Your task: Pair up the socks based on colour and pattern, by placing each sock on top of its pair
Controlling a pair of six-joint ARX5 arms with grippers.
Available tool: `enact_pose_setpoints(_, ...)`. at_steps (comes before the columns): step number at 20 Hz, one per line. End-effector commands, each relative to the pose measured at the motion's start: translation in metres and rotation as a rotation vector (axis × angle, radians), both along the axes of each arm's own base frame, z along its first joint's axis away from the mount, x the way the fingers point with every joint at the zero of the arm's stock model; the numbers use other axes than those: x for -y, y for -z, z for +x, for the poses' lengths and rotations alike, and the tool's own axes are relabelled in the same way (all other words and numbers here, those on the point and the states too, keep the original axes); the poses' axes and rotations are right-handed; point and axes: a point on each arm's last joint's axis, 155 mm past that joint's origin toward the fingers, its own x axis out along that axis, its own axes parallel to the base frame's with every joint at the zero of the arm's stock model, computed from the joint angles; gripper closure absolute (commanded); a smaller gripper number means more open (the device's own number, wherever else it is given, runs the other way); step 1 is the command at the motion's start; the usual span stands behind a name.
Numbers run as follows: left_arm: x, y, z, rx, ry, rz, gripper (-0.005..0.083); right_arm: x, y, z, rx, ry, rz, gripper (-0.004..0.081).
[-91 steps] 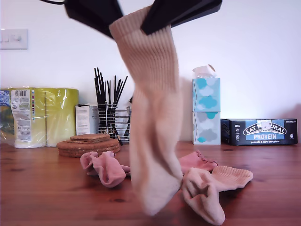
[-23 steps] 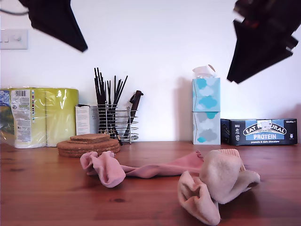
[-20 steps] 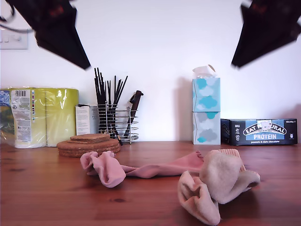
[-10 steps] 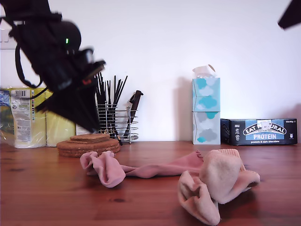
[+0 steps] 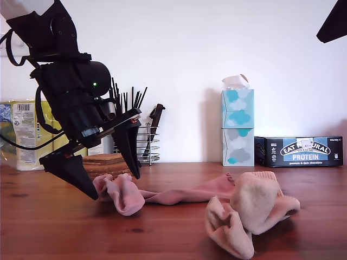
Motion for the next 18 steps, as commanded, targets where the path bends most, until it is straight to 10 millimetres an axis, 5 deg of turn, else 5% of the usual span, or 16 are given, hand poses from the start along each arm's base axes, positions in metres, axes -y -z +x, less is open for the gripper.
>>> enact_pose_setpoints(1, -0.0032, 0.0147, -0.0013, -0.029, -0.010, 0.026, 0.0234, -0.0013, -0.0001, 0.0009, 0.010, -0.005, 0.000, 0.0783)
enact_pose_setpoints(4, -0.0023, 0.0145, 0.0020, -0.015, -0.010, 0.023, 0.0716, -0.0017, -0.0016, 0.0018, 0.017, -0.005, 0.003, 0.0783)
enact_pose_setpoints(5, -0.0016, 0.0141, 0.0040, -0.006, -0.009, 0.020, 0.0781, -0.0017, -0.0014, 0.0016, 0.016, -0.005, 0.002, 0.0783)
enact_pose_setpoints(11, -0.0029, 0.0146, 0.0059, 0.005, -0.006, 0.029, 0.0767, -0.0015, -0.0001, 0.0008, 0.010, -0.006, 0.001, 0.0783)
enact_pose_setpoints(14, -0.0014, 0.0153, 0.0040, 0.003, -0.006, 0.038, 0.0363, -0.0010, 0.0021, -0.0005, 0.000, -0.006, -0.003, 0.0783)
enact_pose_setpoints(15, 0.0012, 0.0149, 0.0047, 0.011, -0.002, 0.035, 0.0309, -0.0010, 0.0022, -0.0005, -0.001, -0.006, -0.003, 0.0783)
enact_pose_setpoints(18, 0.0063, 0.0171, 0.0050, 0.028, 0.012, 0.045, 0.0389, -0.0010, 0.0022, -0.0005, -0.001, -0.005, -0.003, 0.0783)
